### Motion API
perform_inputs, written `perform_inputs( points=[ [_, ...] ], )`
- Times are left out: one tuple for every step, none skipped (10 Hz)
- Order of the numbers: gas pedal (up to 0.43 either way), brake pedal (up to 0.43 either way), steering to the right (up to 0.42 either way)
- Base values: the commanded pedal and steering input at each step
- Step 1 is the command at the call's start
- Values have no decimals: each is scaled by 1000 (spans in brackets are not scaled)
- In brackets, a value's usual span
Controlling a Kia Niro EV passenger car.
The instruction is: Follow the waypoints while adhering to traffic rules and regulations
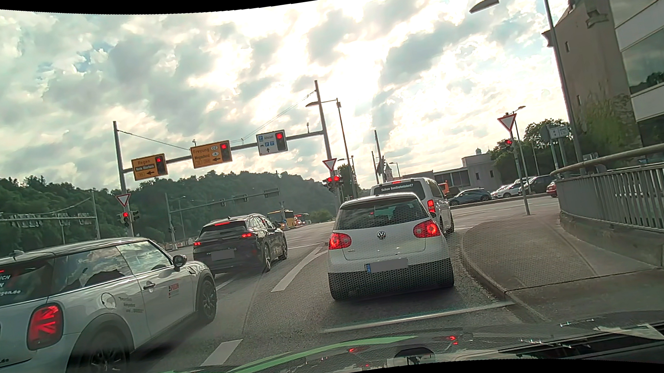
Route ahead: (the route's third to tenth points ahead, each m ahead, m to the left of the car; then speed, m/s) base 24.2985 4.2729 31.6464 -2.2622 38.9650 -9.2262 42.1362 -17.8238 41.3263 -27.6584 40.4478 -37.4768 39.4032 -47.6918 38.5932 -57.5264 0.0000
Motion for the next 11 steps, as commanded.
perform_inputs(
  points=[
    [0, 470, 9],
    [0, 470, 9],
    [0, 470, 9],
    [0, 463, 9],
    [0, 470, 9],
    [0, 470, 9],
    [0, 463, 9],
    [0, 470, 9],
    [0, 470, 9],
    [0, 470, 9],
    [0, 470, 9]
  ],
)
